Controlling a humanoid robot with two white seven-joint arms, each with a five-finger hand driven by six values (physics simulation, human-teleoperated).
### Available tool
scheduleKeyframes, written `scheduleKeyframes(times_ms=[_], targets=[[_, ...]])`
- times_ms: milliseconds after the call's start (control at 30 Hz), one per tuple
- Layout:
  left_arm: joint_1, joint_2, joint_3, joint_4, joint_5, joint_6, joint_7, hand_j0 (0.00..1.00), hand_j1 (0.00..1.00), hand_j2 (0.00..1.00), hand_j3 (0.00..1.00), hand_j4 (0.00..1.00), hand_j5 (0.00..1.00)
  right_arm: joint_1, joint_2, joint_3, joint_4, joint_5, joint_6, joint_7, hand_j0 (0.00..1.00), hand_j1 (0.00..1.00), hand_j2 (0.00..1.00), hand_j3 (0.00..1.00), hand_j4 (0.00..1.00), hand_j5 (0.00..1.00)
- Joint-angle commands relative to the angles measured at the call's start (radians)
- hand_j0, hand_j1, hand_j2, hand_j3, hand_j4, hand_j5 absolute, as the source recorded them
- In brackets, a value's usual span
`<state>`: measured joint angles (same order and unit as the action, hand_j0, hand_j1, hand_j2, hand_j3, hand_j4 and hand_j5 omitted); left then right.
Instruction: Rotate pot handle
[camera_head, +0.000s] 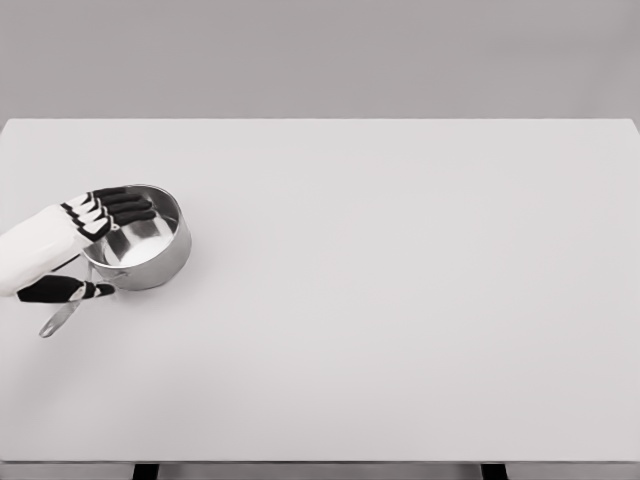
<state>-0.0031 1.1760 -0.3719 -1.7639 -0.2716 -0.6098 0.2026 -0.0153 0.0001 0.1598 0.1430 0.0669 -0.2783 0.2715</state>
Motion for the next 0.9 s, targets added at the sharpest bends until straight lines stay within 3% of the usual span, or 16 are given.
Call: scheduleKeyframes(times_ms=[0, 167, 700, 867], targets=[[0.0, 0.004, 0.021, 0.0, 0.003, -0.001, -0.002, 1.0, 1.0, 1.0, 1.0, 1.0, 1.0, 0.0, 0.0, 0.0, 0.0, 0.001, 0.001, 0.0, 1.0, 1.0, 1.0, 1.0, 1.0, 1.0], [0.006, -0.009, 0.021, 0.0, -0.041, -0.001, -0.003, 1.0, 1.0, 1.0, 1.0, 1.0, 1.0, -0.002, 0.0, 0.0, 0.0, 0.001, -0.001, 0.0, 1.0, 1.0, 1.0, 1.0, 1.0, 1.0], [0.043, -0.026, 0.024, 0.0, -0.054, -0.001, -0.002, 1.0, 1.0, 1.0, 1.0, 1.0, 1.0, -0.002, 0.0, 0.0, 0.0, 0.001, -0.001, 0.0, 1.0, 1.0, 1.0, 1.0, 1.0, 1.0], [0.051, -0.032, 0.062, 0.0, -0.106, -0.001, -0.003, 1.0, 1.0, 1.0, 1.0, 1.0, 1.0, -0.002, 0.0, 0.0, 0.0, 0.001, 0.001, 0.0, 1.0, 1.0, 1.0, 1.0, 1.0, 1.0]])
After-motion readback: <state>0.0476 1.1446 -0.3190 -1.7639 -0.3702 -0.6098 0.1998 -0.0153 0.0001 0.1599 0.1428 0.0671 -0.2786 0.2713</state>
